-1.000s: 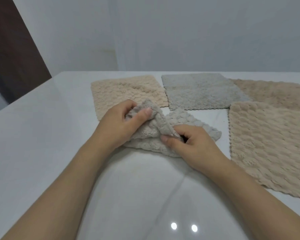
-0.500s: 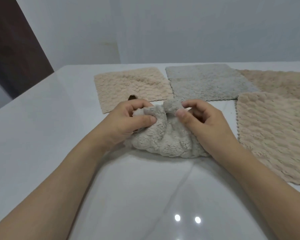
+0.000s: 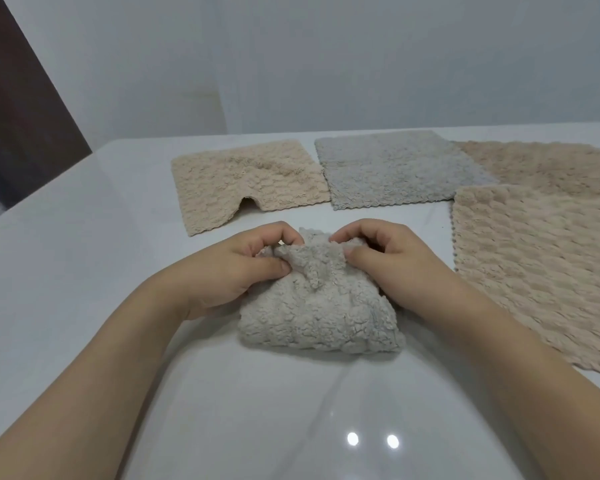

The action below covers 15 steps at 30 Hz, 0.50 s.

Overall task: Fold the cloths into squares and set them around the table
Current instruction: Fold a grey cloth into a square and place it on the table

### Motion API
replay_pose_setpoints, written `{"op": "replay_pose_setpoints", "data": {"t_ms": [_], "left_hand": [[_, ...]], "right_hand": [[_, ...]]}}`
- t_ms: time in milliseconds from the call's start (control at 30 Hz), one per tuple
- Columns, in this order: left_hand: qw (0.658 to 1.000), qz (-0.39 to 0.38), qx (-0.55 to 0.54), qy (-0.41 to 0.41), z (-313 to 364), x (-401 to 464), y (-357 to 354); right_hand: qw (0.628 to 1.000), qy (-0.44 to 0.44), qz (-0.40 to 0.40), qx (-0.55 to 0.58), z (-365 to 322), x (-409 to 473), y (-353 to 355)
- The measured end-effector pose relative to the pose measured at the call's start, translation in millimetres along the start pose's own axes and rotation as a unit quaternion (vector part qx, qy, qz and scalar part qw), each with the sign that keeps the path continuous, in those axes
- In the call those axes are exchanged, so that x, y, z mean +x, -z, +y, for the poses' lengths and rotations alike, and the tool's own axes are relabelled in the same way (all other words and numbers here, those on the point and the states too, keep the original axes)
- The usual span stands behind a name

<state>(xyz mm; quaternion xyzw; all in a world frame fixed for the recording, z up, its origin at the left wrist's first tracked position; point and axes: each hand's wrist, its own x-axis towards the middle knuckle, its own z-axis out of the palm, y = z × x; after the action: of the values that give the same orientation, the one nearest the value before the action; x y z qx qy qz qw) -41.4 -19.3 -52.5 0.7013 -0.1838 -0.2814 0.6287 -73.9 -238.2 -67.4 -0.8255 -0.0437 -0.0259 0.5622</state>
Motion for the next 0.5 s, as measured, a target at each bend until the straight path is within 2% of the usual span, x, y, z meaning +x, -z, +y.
{"op": "replay_pose_setpoints", "data": {"t_ms": [133, 233, 333, 433, 500], "left_hand": [[0.991, 0.071, 0.116, -0.014, -2.1, 6.0, -2.7], [0.972, 0.123, 0.198, -0.019, -4.6, 12.0, -9.0], [0.925, 0.187, 0.33, -0.035, -7.1, 19.0, -16.2], [0.869, 0.24, 0.431, -0.049, -7.3, 23.0, -22.6], [0.855, 0.257, 0.448, -0.047, -8.5, 24.9, -23.6]], "right_hand": [[0.998, 0.005, 0.056, -0.041, -1.7, -0.2, 9.2], [0.979, 0.01, 0.094, -0.183, -2.9, 0.0, 17.7], [0.949, 0.0, 0.088, -0.301, 3.1, 4.1, 16.9], [0.943, 0.0, 0.091, -0.32, 7.5, 7.8, 15.3], [0.944, -0.001, 0.098, -0.314, 9.8, 10.1, 15.9]]}}
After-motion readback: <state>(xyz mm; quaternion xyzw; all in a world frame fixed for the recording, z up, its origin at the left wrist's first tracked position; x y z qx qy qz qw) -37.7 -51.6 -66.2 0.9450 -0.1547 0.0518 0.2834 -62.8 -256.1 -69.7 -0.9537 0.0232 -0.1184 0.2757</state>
